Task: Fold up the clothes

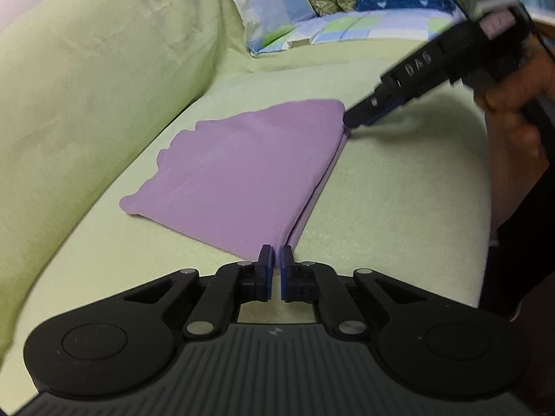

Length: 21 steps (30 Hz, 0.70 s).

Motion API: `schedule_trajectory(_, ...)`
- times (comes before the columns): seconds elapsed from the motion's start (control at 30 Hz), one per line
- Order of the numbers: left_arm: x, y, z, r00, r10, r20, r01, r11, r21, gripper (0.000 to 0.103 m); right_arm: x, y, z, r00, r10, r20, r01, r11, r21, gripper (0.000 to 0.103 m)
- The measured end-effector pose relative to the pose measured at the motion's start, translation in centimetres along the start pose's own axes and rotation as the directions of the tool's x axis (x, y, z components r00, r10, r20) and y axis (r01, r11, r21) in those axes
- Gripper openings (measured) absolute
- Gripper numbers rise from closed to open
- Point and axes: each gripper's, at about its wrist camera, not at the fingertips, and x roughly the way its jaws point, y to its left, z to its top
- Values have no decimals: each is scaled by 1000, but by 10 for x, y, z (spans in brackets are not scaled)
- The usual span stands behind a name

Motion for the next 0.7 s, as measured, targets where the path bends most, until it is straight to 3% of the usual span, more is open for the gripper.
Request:
schedule_trajectory(0.2, -12, 41, 11, 993, -110, 35, 113, 985, -131, 6, -5, 8, -11, 1000, -19, 19, 16, 991, 133, 28)
schedule_trajectory(0.3, -18, 67, 24, 983, -171, 69, 179, 973, -144, 7, -9, 13, -21, 998, -45, 34, 37, 977, 208, 29)
schedule_trajectory(0.33, -18, 70, 26, 981, -178, 70, 187, 972, -143, 9, -10, 15, -23, 998, -56, 35, 47, 971, 233, 29)
schedule_trajectory(0.4, -13, 90, 36, 972, -222, 79, 231, 965, -125, 33, -9, 18, -22, 996, -76, 37, 65, 967, 245, 29)
schedule_trajectory(0.53, 10, 114, 48, 955, -280, 102, 289, 954, -84, 34, -5, 5, -28, 993, -106, 60, 76, 922, 380, 24)
schedule_trajectory(0.6, 38, 135, 59, 928, -356, 110, 364, 930, -59, 34, -4, 4, -26, 993, -107, 57, 75, 909, 410, 26)
schedule_trajectory(0.7, 71, 153, 71, 911, -403, 93, 404, 915, 10, 34, 3, 1, -21, 994, -104, 43, 76, 899, 432, 26)
